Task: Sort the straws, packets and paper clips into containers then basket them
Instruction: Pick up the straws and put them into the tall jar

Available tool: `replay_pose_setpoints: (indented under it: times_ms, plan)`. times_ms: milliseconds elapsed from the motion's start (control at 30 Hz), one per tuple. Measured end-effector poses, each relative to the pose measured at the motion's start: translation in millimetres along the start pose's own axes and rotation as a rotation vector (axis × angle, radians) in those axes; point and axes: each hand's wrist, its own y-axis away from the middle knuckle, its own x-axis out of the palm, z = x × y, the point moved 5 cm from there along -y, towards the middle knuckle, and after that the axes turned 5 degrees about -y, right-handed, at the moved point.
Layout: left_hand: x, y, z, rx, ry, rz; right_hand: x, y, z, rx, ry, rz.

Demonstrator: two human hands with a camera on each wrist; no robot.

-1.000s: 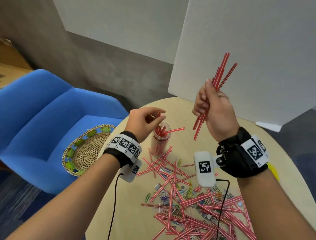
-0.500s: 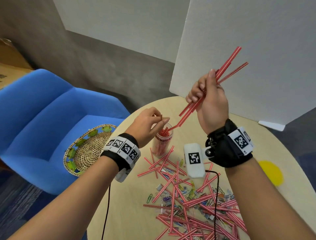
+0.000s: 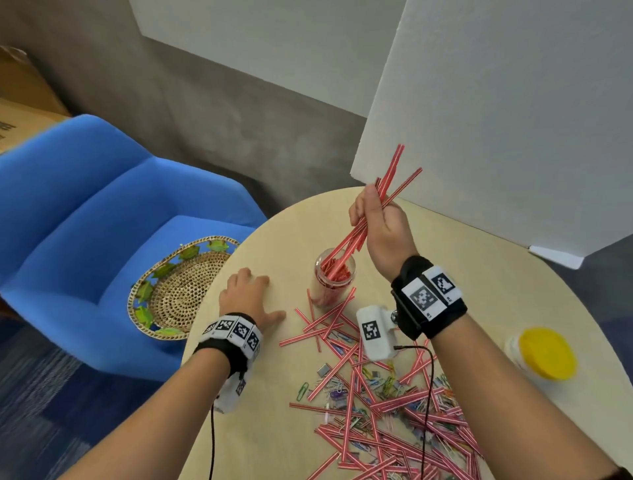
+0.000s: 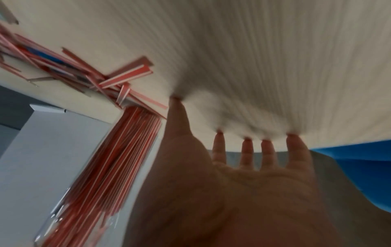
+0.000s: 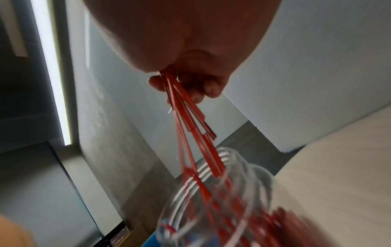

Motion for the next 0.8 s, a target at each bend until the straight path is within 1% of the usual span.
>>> replay_pose_setpoints:
  times_ms: [133, 267, 367, 500, 600, 667, 733, 800]
  plan:
    - [10, 0, 0, -0.025, -0.052, -0.023, -13, -7, 9, -0.091, 0.112, -0.019]
    - [7, -6, -3, -0.045, -0.068, 0.027, -15, -12, 10, -0.148, 0.244, -0.004]
    - [7, -8, -4, -0.052, -0.088, 0.051, -13, -14, 14, -0.168, 0.268, 0.011]
    - [8, -10, -3, -0.048, -0.104, 0.058, -5, -14, 21, -0.179, 0.238, 0.092]
    - [9, -10, -2, -0.044, -0.11, 0.048, 2, -17, 25, -0.314, 0.411, 0.127]
    - [11, -9, -1, -0.038, -0.117, 0.036, 6, -18, 25, -0.368, 0.494, 0.15]
    - [13, -8, 0, -0.035, -0.119, 0.018, 6, -17, 25, -0.369, 0.472, 0.146]
    - [14, -7, 1, -0.033, -0.119, 0.007, -1, -16, 27, -0.34, 0.382, 0.07]
